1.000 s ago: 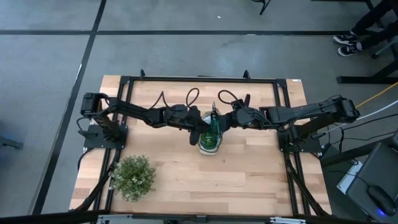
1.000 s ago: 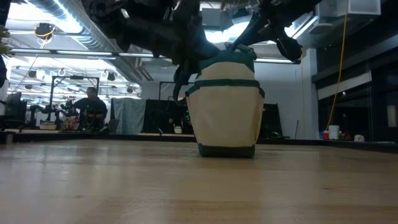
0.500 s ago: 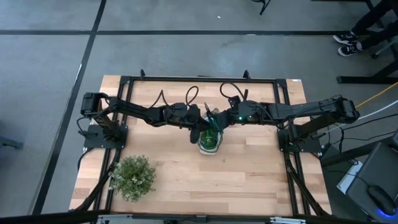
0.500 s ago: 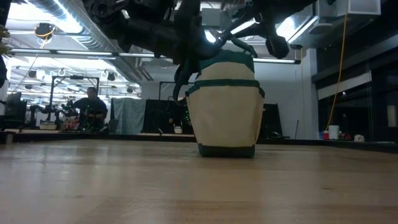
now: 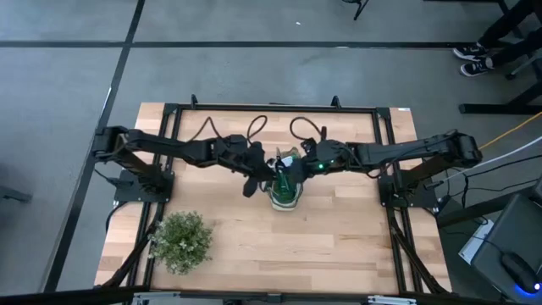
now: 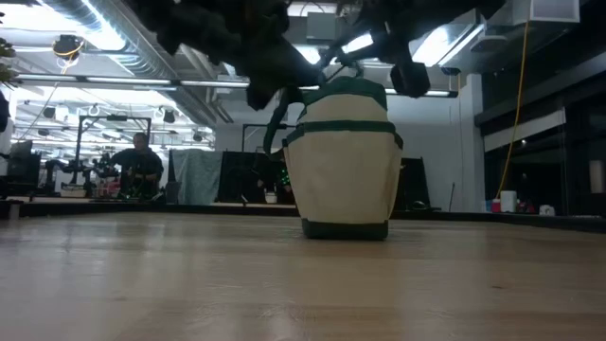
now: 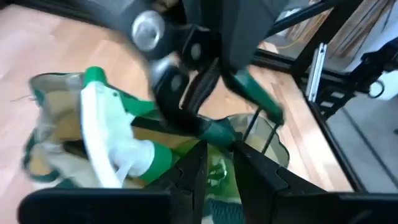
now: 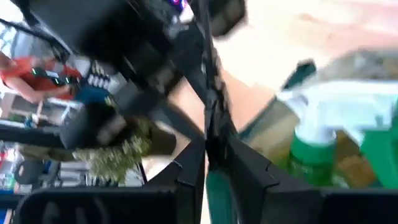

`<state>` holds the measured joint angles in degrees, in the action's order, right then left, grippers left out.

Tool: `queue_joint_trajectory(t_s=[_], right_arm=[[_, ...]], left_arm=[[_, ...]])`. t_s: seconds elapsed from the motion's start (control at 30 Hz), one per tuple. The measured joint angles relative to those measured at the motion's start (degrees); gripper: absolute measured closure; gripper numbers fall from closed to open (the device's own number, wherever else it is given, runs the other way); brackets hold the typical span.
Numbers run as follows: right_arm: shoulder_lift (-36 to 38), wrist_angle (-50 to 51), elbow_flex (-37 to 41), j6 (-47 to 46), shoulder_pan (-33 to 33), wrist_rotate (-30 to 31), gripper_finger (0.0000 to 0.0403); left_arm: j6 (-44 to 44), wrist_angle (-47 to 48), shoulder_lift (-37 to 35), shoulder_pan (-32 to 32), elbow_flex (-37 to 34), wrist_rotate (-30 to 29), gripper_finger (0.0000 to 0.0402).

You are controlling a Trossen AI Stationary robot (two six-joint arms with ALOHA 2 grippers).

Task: Pick & Place Garden tools in Gardening bag
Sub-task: Put the fruit pruner into the gardening bag, then return to Home Position

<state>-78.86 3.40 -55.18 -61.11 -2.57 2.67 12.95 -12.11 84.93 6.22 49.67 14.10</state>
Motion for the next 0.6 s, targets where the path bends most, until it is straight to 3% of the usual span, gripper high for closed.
queue_joint_trajectory(t_s=[0.2, 0.37, 0.6], right_arm=[[-1.1, 1.4, 0.2, 1.0, 0.0, -3.3, 0.0336], [-1.1, 4.6, 0.2, 6.0, 0.0, -2.7, 0.0336], [-0.6, 6.4, 0.2, 10.7, 0.1, -2.9, 0.0336]], left_arm=[[-1.7, 4.3, -3.5, 0.0, 0.1, -0.2, 0.0329], [-1.7, 4.5, -3.7, -0.1, 0.1, -4.5, 0.0329], [-1.8, 5.1, -5.0, 0.3, 0.1, -3.8, 0.0329]])
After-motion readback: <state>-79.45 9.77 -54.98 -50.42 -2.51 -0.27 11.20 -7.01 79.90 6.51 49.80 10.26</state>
